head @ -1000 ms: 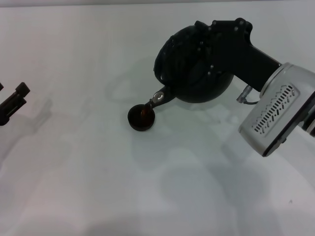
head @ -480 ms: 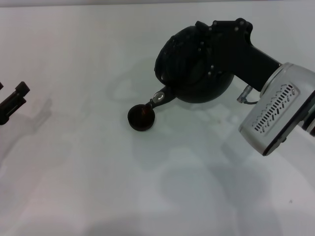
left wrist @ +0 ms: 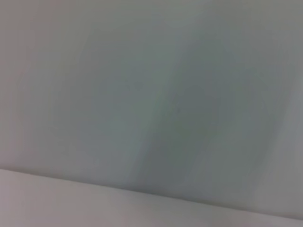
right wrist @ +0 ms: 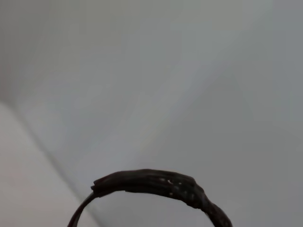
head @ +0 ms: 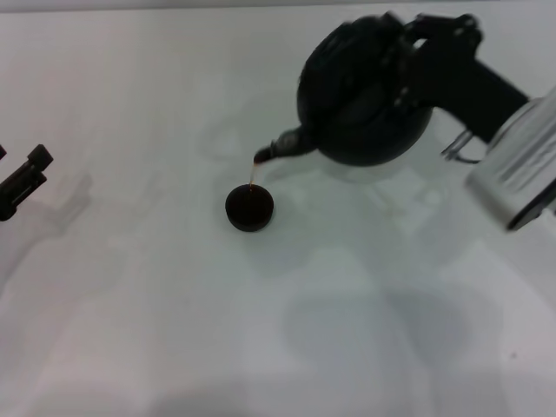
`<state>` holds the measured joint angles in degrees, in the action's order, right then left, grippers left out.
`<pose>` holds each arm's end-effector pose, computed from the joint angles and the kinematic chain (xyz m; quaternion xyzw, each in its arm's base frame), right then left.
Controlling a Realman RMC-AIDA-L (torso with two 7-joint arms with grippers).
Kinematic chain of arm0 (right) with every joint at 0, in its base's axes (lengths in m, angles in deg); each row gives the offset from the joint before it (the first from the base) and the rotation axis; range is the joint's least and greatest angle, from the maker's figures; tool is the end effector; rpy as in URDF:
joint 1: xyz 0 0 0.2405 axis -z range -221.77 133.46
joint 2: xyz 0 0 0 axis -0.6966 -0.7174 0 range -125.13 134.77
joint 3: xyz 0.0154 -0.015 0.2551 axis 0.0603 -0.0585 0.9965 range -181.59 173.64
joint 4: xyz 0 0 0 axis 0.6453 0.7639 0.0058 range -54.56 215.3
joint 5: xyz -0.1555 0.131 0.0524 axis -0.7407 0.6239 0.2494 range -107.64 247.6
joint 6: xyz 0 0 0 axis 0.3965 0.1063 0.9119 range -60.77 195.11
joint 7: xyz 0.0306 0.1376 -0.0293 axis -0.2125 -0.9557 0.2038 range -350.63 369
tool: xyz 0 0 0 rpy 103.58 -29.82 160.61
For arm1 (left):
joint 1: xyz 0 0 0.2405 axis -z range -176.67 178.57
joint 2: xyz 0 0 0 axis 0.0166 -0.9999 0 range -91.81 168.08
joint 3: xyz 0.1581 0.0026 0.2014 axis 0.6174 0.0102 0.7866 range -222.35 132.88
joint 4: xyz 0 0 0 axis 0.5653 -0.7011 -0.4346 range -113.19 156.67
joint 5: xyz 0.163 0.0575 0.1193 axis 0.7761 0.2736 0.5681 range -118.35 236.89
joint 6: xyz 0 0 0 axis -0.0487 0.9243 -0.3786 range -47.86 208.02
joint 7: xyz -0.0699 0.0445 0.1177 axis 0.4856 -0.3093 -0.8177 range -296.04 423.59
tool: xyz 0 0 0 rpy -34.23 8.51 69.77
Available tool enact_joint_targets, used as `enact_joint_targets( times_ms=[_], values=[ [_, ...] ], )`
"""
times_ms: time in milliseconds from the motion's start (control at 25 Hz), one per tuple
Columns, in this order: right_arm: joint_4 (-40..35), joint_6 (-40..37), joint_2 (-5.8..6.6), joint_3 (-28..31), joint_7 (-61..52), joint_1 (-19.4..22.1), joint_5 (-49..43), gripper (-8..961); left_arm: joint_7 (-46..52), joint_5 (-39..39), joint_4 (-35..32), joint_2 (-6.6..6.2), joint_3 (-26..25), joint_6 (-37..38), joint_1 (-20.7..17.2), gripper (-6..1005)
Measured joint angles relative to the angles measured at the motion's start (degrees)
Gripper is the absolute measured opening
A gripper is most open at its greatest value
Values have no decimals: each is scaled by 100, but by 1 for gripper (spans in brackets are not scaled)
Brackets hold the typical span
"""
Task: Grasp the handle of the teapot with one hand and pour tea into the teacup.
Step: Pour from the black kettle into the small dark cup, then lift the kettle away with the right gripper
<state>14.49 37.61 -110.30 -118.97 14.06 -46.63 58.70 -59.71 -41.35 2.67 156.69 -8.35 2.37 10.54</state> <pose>0.2199 0.3069 -0.0387 -0.8421 -0.0430 0.1697 0.5101 -0.3832 0.2396 0.0143 -0.7510 -0.3680 -0.3460 0.4253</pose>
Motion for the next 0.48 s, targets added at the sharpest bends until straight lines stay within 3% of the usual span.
enact_joint_targets(
  times_ms=[240, 480],
  values=[
    [544, -719, 139, 171, -1366, 28, 147, 106, 0, 10, -1, -1, 0, 26, 28, 874],
    [1591, -2481, 614, 192, -3413, -107, 28, 107, 0, 23, -32, -8, 0, 60, 83, 875]
  ],
)
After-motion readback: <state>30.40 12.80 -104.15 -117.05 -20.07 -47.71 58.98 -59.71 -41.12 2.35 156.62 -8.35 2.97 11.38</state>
